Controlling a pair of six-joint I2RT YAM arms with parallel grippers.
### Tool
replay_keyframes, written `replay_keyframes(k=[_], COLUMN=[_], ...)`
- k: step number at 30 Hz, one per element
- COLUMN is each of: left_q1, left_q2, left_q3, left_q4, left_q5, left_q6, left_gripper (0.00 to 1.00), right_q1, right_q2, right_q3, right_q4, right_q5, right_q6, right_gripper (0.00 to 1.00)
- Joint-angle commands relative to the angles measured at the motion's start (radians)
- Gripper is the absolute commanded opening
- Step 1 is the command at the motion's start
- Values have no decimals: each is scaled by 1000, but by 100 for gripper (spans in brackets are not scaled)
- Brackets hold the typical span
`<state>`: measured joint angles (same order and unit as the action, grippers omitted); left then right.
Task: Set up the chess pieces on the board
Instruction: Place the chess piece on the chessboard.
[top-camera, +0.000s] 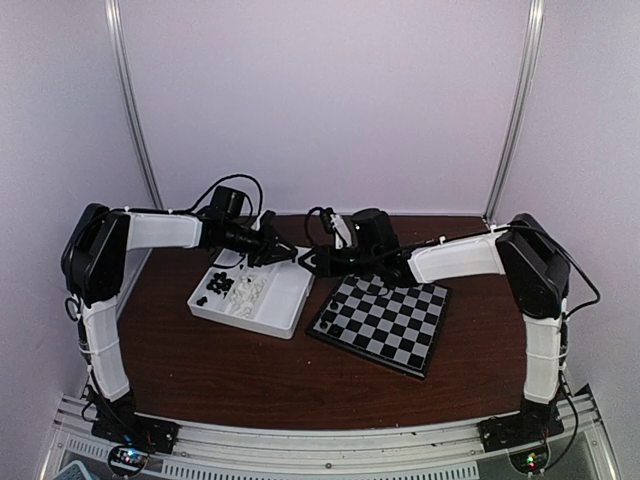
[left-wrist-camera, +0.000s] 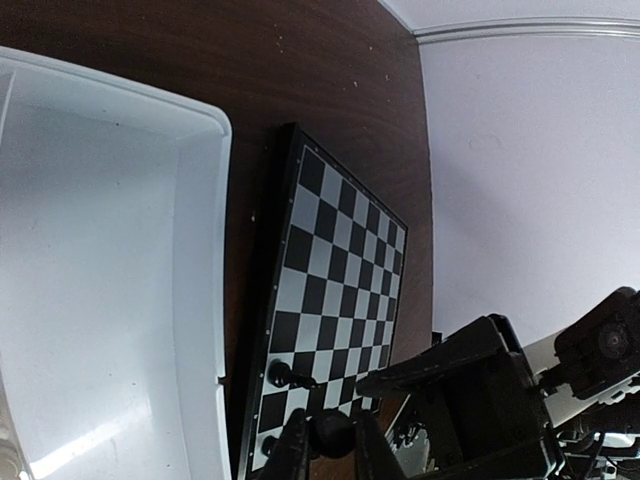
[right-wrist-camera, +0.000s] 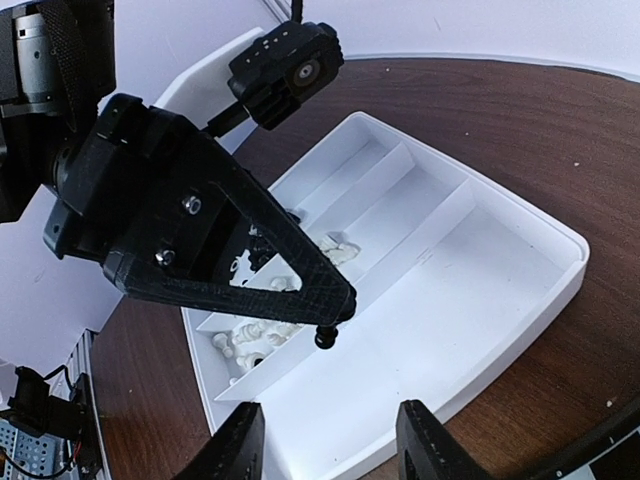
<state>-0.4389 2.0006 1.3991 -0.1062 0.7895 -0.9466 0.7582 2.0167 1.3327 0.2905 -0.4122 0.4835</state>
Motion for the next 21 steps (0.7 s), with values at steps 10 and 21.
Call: replay_keyframes(k=[10, 21], left_q1=[-1, -1], left_q2=[-51, -54], left_q3=[-47, -69], left_q4=[133, 156], left_q5=[65, 83], left_q6=[-59, -69], left_gripper=[14, 15], right_q1=[15, 15], right_q2=[122, 151], right_q3=[118, 153], right_q4=[75, 85], right_q5=[-83, -96], right_q6=[37, 47], right_gripper=[41, 27])
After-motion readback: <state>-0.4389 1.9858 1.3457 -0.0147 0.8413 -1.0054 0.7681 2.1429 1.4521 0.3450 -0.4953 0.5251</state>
